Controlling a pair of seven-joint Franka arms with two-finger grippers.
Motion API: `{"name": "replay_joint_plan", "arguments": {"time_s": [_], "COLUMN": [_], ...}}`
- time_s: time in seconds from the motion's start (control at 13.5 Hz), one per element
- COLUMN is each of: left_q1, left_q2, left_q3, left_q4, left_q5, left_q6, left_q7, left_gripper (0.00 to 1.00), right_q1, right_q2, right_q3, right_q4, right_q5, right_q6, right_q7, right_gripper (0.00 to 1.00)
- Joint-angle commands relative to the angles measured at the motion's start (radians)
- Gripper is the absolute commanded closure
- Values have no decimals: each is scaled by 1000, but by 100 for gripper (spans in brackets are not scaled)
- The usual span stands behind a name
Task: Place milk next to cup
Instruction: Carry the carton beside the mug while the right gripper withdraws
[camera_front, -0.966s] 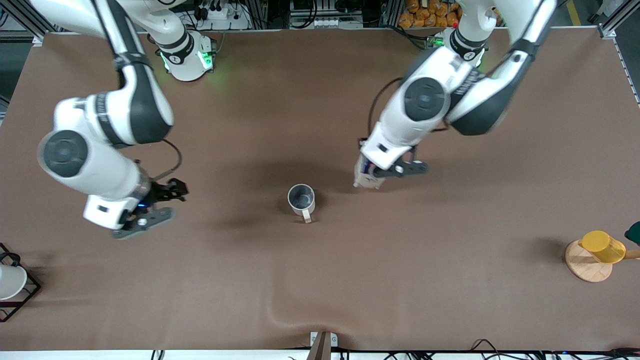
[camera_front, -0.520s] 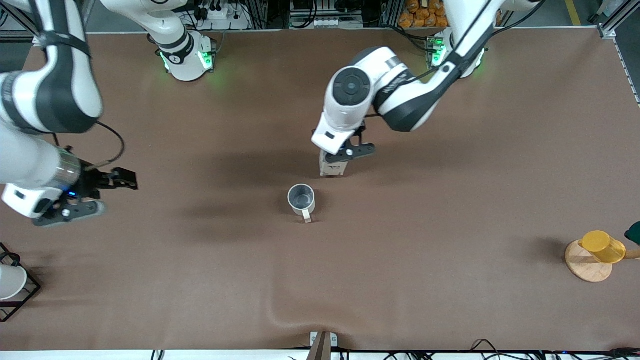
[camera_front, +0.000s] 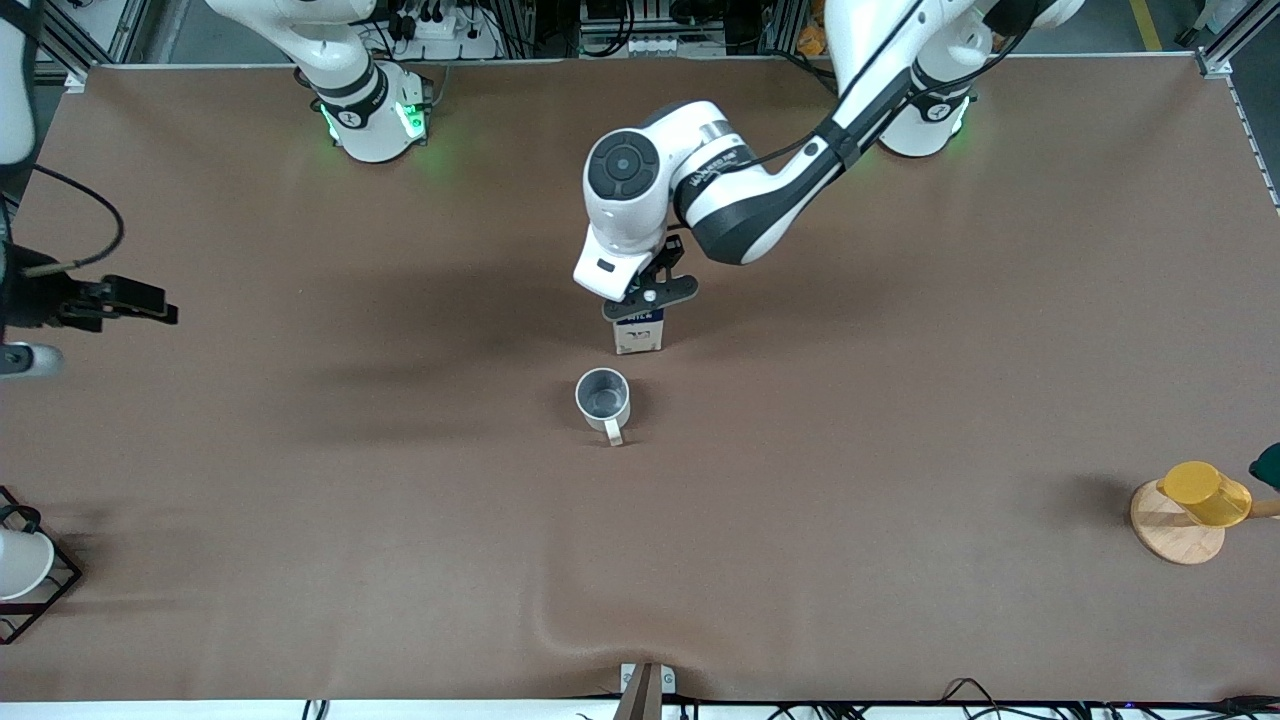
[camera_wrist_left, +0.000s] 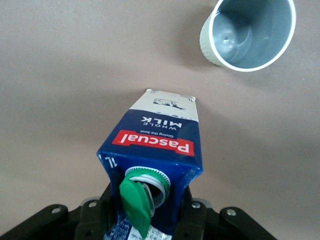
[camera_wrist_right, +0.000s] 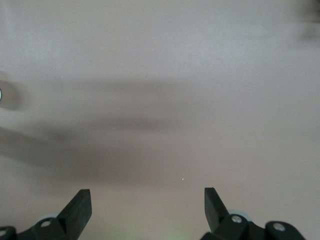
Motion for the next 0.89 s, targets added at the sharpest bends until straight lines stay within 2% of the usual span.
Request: {"name": "replay_joint_plan", "arguments": {"time_s": [0.0,0.3,0.82], "left_q1": [-99,-107,-94], "left_q2": [21,26,46], "left_q3": [84,86,89], "left_q4": [57,80,89], "left_q5": [26,25,22], "left_q6": [-9,15,50], "left_q7": [-9,20,180], "left_gripper": [49,48,40], "right_q1": [-22,-23,-23], "right_q2": [-100,-150,-154], "right_q3": [15,22,37], "right_q4": [-46,-42,-16], "right_q5": [10,-8,-33], "right_q6": [-4,-56,-102], "right_q7": [9,78,114], "right_gripper": [0,0,0]}}
